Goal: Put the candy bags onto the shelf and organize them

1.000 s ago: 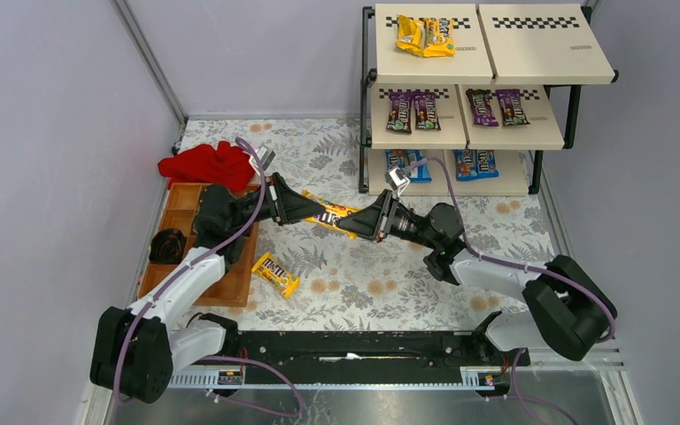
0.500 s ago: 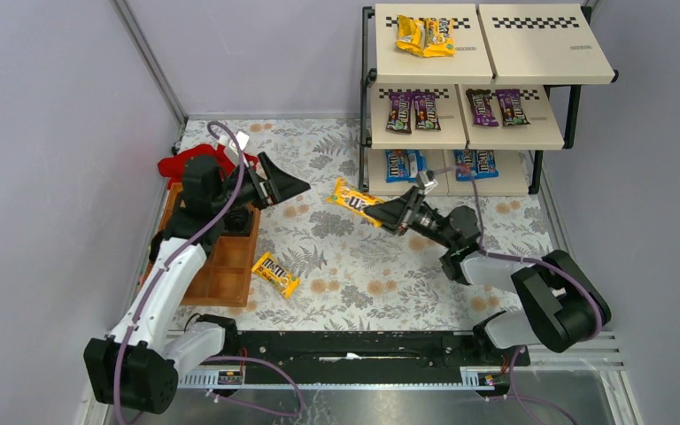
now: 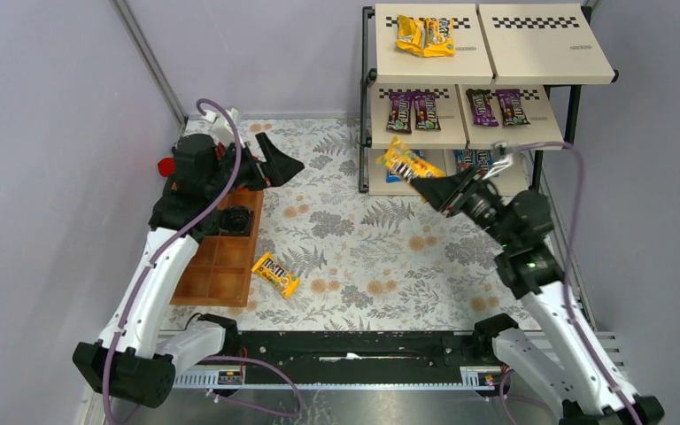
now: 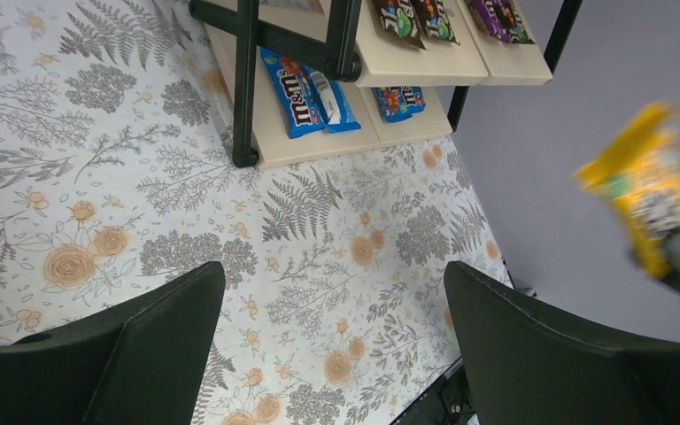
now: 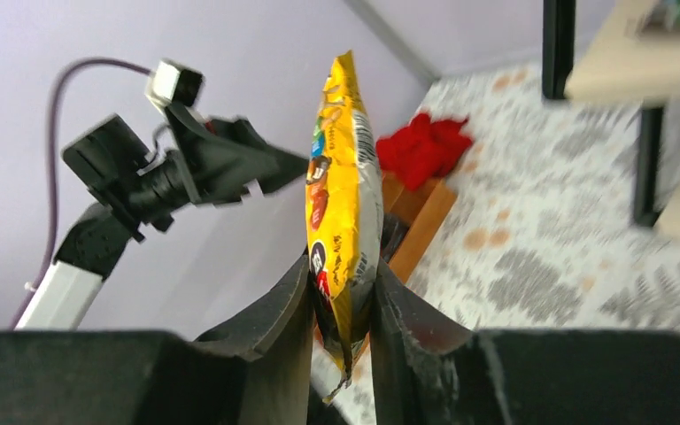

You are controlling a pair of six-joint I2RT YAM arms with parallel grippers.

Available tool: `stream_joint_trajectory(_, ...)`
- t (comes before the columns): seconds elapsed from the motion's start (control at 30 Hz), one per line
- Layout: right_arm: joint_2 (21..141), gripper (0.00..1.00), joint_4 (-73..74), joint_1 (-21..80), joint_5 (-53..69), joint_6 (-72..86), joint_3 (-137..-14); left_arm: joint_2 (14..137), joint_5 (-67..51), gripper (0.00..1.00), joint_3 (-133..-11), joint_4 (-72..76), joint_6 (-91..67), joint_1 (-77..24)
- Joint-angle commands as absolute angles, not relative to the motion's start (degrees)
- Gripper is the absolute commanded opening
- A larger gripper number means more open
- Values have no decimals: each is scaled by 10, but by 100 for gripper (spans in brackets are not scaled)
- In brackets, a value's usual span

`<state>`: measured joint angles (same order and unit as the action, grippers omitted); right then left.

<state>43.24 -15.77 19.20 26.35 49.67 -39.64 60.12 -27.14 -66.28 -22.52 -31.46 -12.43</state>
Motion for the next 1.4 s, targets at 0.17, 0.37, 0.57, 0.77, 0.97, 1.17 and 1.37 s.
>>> stream_joint_trajectory(0.17,528,29,183,191,32,198,-770,642,-170,99,-662,-198,-284,-171)
stream_joint_trajectory(0.37,681,29,232,187,-99,117,-978,654,-90,99,-658,-205,-236,-207)
stream_joint_trajectory(0.57,829,29,240,64,-54,148,-1154,651,-20,99,-630,-195,-211,-264)
stream_joint_trajectory(0.77,885,29,216,-19,17,180,-1197,648,-3,99,-615,-192,-204,-317)
stream_joint_trajectory(0.97,951,29,206,-28,18,194,-1245,646,39,99,-619,-203,-184,-351)
stream_joint_trajectory(1.17,987,28,169,-28,3,220,-1247,645,55,99,-620,-206,-177,-360)
stream_joint_trajectory(1.37,1014,28,146,-29,3,232,-1262,645,55,99,-620,-206,-177,-362)
